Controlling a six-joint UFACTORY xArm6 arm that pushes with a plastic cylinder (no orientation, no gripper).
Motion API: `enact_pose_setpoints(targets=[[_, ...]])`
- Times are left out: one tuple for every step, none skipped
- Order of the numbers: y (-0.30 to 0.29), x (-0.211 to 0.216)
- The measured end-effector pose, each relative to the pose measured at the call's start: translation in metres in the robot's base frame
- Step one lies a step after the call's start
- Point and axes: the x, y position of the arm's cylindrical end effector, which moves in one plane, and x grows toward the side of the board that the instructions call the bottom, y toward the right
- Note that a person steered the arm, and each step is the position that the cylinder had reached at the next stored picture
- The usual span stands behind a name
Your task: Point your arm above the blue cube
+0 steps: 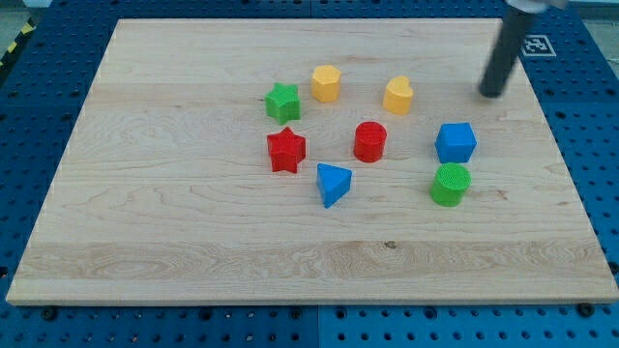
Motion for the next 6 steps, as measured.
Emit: enact_pose_setpoints(targets=[[0.033,0.025],[0.033,0.026],[0.007,0.026],[-0.017,0.026],[-0.033,0.026],[-0.051,0.026]])
